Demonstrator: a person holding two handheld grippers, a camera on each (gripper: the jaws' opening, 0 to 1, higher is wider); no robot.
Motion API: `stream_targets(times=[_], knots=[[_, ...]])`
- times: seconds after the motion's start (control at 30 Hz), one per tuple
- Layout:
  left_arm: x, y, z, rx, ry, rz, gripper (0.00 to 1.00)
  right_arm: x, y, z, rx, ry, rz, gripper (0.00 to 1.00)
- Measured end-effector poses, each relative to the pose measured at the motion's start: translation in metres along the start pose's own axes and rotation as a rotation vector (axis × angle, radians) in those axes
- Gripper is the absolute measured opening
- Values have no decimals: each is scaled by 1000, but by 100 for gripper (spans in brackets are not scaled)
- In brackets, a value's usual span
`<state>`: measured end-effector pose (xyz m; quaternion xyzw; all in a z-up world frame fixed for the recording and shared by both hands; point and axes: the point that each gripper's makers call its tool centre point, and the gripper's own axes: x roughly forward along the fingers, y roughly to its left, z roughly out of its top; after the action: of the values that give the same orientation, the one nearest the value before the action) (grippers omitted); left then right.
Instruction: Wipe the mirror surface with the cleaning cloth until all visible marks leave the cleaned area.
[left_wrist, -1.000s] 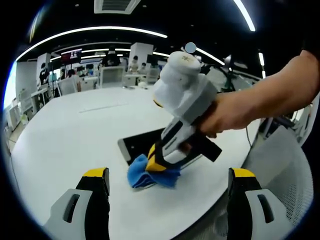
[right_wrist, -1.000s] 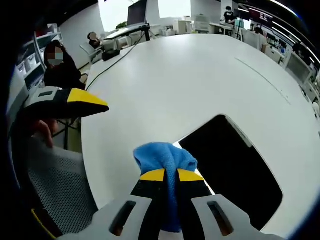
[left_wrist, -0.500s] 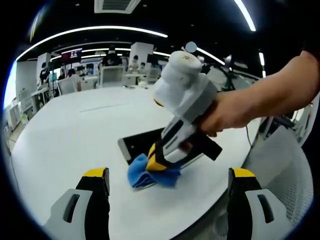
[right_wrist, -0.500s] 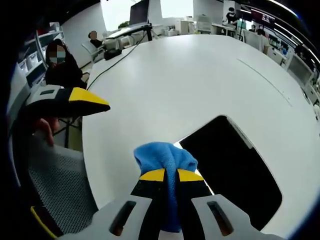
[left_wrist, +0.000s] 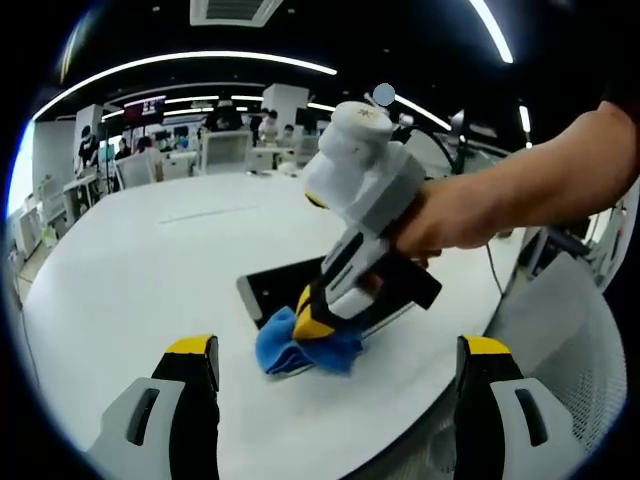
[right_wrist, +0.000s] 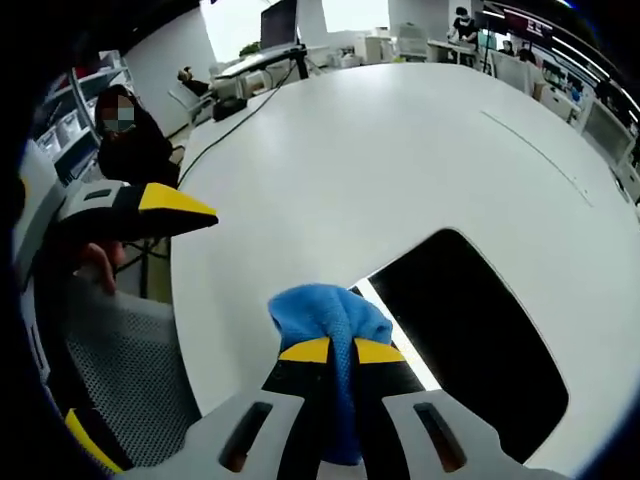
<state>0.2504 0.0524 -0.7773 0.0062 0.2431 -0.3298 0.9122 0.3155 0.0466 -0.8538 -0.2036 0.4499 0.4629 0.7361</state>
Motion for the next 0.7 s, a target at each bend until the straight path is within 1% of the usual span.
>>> stream_targets(times=[0.7], knots=[[0,0,-1,-1,2,-3,99,1,-7,4,7,11,2,2]])
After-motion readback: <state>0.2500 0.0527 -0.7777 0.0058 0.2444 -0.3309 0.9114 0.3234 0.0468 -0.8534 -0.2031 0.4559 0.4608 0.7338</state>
